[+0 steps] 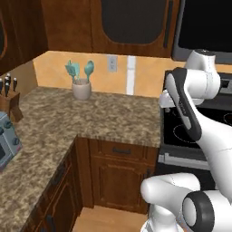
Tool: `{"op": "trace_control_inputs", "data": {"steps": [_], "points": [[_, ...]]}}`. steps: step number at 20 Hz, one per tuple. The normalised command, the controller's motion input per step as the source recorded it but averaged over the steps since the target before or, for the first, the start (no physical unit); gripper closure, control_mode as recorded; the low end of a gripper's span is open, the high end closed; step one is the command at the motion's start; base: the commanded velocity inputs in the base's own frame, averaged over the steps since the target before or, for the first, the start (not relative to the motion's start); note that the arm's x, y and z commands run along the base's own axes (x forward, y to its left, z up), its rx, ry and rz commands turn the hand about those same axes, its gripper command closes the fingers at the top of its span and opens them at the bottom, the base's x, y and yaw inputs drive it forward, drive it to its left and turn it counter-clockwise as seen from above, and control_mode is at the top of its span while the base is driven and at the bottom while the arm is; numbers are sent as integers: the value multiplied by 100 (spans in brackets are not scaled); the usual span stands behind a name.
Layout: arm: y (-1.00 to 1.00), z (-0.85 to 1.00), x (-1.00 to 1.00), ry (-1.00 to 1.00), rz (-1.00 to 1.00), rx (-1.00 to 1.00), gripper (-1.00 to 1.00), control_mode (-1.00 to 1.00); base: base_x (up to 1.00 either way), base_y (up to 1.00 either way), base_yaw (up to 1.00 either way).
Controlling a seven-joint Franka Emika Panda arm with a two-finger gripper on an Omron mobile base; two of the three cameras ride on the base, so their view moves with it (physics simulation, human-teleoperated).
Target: Navigate to the coffee machine.
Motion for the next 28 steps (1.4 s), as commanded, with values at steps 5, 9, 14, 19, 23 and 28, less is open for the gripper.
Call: {"op": "trace_control_inputs", "data": {"steps": [5, 9, 14, 19, 23, 28], "points": [[0, 0, 0, 0, 0, 0, -100, 100, -38, 0, 69], [0, 0, 0, 0, 0, 0, -100, 100, -58, 0, 64], [0, 0, 0, 0, 0, 0, -100, 100, -56, 0, 63], [0, 0, 0, 0, 0, 0, -100, 100, -60, 0, 62], [0, 0, 0, 0, 0, 0, -100, 100, -60, 0, 62], [0, 0, 0, 0, 0, 0, -100, 100, -59, 7, 59]]}}
